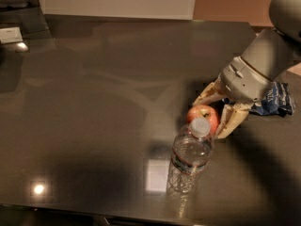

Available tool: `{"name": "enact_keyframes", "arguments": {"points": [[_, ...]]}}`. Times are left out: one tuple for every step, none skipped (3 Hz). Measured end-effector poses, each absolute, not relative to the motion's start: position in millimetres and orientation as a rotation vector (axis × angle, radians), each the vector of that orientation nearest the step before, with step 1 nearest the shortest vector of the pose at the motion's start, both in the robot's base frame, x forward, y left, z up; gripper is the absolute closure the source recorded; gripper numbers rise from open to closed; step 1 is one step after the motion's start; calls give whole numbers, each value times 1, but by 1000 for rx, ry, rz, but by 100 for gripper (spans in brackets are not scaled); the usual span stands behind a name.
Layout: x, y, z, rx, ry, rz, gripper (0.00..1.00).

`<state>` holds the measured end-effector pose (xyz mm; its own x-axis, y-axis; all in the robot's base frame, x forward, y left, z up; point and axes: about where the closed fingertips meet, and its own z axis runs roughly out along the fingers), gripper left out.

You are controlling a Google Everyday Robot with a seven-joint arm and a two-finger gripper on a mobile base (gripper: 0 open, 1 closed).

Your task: Move apple near water bottle

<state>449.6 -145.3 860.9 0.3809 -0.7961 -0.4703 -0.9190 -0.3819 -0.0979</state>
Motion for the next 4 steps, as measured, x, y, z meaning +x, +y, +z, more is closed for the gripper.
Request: {"name": "enact_keyframes", "arguments": {"points": [[434,-139,854,-2341,1434,532,100],[422,-134,850,-2373,1391,552,82],[417,-130,848,-2386,1369,562,58],[414,-127,844,-2404,1353,569,35]]}}
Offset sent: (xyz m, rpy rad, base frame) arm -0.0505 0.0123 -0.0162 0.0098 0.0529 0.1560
